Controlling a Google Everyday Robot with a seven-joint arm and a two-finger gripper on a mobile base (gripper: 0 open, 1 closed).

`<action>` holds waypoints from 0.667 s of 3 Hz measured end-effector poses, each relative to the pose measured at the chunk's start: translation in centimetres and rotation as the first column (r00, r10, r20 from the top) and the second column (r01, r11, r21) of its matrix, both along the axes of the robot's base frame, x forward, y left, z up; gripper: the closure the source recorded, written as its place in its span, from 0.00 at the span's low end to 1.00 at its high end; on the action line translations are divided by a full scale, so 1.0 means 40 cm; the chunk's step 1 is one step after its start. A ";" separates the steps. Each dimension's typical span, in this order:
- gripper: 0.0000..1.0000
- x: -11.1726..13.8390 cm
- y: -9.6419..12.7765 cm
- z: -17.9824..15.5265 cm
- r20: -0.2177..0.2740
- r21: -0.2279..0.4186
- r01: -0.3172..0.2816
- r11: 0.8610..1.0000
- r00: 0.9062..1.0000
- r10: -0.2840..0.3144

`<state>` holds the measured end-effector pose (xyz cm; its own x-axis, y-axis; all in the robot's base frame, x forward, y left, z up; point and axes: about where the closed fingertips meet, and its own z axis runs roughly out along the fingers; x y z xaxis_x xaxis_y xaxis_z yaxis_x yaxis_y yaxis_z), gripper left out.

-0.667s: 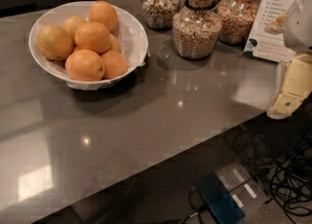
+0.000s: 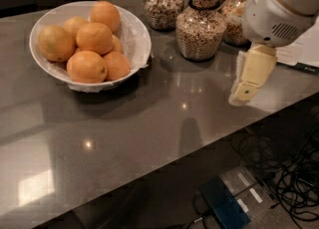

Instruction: Pick orange from white bowl

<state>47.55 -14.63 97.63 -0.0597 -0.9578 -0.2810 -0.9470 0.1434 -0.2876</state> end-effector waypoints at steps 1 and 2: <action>0.00 0.055 0.127 0.011 0.046 0.041 -0.119 0.992 0.992 0.117; 0.00 0.055 0.128 0.011 0.046 0.041 -0.120 0.992 0.992 0.118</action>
Offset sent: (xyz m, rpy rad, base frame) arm 0.0179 0.0409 0.0035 0.0363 -0.0343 0.0953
